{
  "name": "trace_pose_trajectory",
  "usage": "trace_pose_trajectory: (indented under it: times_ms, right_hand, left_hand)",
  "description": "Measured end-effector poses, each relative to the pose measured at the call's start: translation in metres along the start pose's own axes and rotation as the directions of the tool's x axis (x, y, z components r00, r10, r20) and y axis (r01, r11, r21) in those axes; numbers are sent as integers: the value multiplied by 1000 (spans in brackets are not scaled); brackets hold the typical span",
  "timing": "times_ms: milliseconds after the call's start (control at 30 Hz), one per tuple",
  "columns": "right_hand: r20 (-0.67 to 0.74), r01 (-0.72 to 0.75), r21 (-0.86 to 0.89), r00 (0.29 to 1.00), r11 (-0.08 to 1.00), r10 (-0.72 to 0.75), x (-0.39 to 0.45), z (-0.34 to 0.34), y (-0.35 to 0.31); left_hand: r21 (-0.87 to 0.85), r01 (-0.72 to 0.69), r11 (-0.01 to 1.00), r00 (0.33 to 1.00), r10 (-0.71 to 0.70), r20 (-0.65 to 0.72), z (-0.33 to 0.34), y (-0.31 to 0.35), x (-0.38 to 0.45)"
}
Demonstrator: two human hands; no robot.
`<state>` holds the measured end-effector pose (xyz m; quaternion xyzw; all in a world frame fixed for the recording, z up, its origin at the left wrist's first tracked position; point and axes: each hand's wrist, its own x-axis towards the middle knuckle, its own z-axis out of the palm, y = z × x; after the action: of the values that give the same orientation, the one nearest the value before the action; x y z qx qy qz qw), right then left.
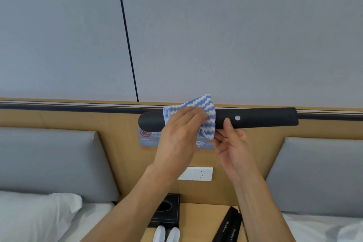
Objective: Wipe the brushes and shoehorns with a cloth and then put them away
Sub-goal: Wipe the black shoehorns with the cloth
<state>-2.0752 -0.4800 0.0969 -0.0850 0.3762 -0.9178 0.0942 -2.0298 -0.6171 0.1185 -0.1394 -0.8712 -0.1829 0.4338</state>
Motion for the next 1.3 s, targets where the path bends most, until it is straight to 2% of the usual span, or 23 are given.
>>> trace_pose_trajectory:
  times_ms: [167,300,433,600,700,833,1033,1167,1300]
  right_hand:
    - [-56,28,59,998,998,-24,0,-6,-3]
    - [-88,41,46,995,998,-37,2,-12,-11]
    - [-85,34,-16,996,999,-35,6,-8,-16]
    - [-97,-15,-125,995,992,3,12,4,-20]
    - [-68,-74,-306,996,949,56,14,14,-13]
    - [-28,-118,-508,992,853,120,14,23,-4]
    - [232,58,-595,967,801,103,14,11,-11]
    - [290,101,-628,951,772,112,14,4,-15]
    - [248,113,-679,965,725,83,14,2,-16]
  left_hand:
    - [68,-50,996,998,48,40,-13,-31,-10]
    - [42,-31,999,998,29,58,-31,-62,-20]
    - [-8,-12,1000,995,13,97,-42,-78,-28]
    - [3,-27,1000,982,26,188,-43,-64,-30]
    - [-35,-56,998,975,62,215,-35,-45,-23]
    - [-43,-65,997,984,71,162,-24,-24,-5]
    - [-84,-14,996,993,24,117,-22,-15,18]
    - [-114,-6,993,995,17,101,-21,-11,30]
    - [-116,-26,993,997,34,73,-21,-4,40]
